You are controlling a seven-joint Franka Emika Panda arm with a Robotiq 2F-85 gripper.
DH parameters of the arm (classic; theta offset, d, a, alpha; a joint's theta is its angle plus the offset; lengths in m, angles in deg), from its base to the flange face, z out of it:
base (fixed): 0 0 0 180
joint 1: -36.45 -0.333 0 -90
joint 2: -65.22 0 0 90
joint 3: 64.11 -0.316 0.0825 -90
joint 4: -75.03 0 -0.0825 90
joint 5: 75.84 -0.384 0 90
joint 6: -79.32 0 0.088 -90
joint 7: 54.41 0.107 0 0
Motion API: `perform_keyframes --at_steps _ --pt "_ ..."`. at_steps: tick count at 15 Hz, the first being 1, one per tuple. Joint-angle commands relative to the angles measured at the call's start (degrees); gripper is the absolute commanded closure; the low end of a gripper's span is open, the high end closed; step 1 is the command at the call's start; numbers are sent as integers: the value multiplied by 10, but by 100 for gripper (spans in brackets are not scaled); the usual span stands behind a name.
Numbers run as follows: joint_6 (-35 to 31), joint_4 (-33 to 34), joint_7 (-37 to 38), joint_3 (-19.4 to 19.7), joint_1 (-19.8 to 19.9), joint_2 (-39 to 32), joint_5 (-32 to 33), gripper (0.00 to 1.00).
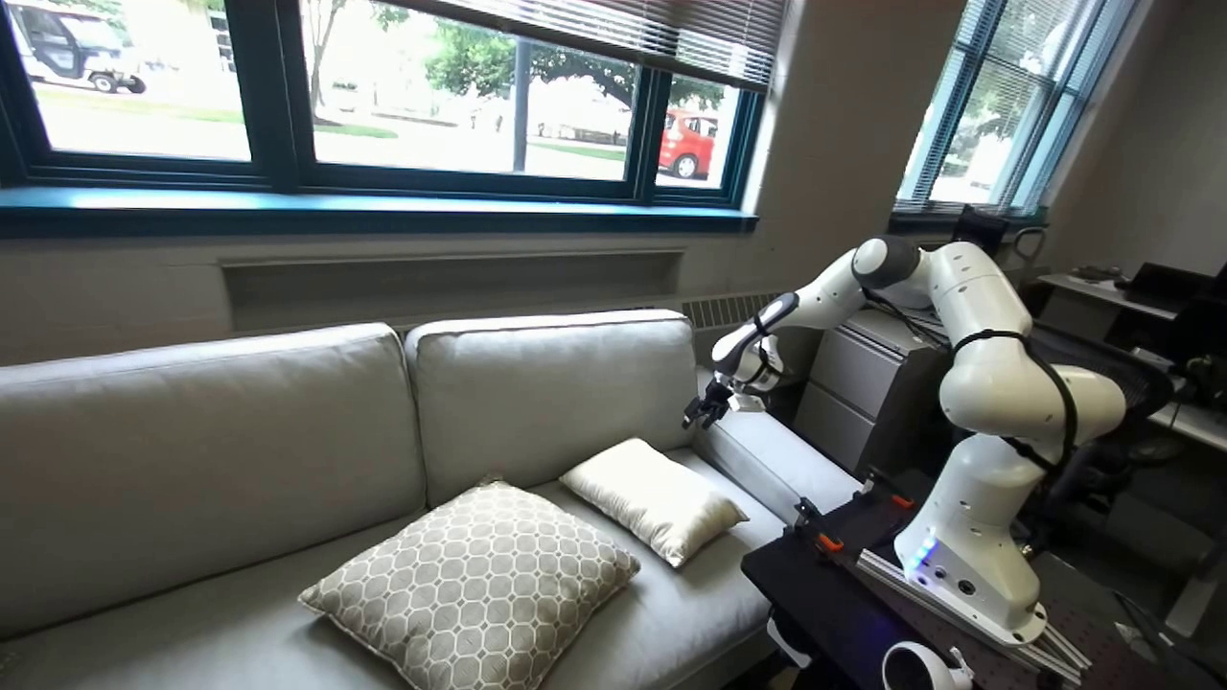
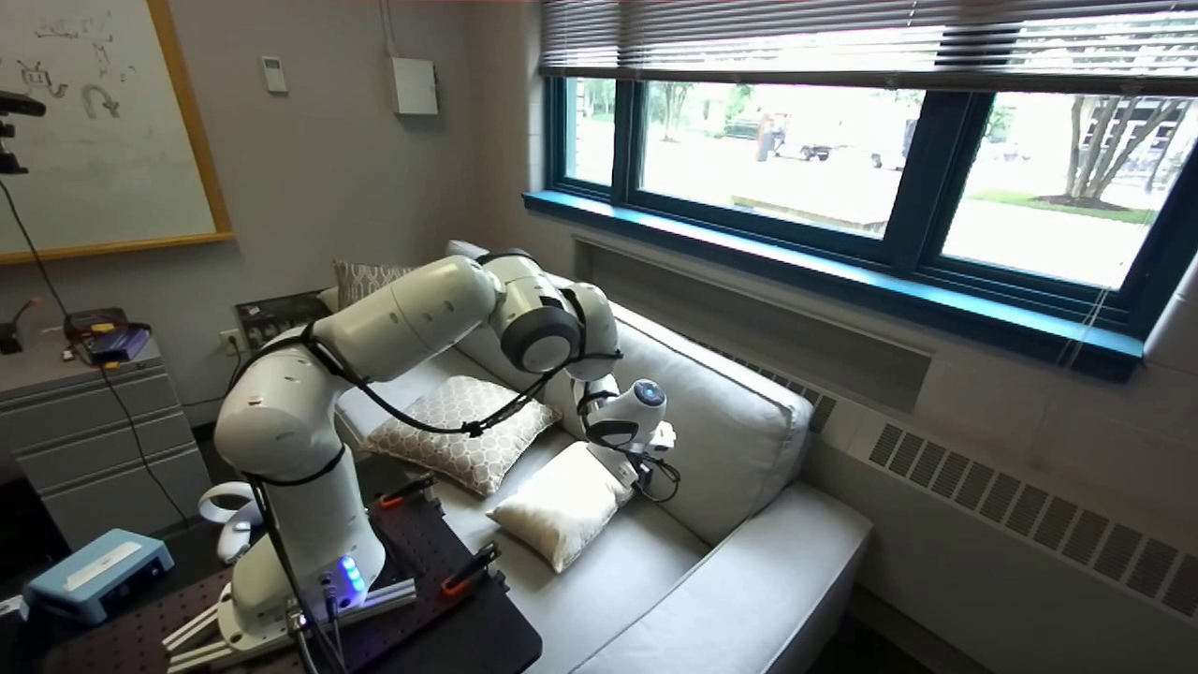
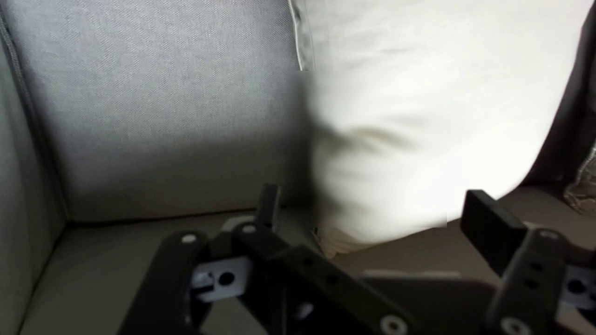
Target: Set the two pillows against the armrest
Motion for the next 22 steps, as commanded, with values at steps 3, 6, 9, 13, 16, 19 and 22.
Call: perform_keyframes --at_steps 3,6,9,13,16,19,22 --pt "71 127 2 -5 -25 -120 27 0" --pt "124 203 -2 -3 -41 -190 24 0" --pt "185 278 -6 1 -58 -255 20 0" --pt "251 268 -34 35 -94 -237 -48 0" --pt "271 269 -51 42 -111 -235 -100 32" --pt "288 299 -53 33 -123 -250 -113 56" --pt "288 297 -48 12 -121 -241 -97 77"
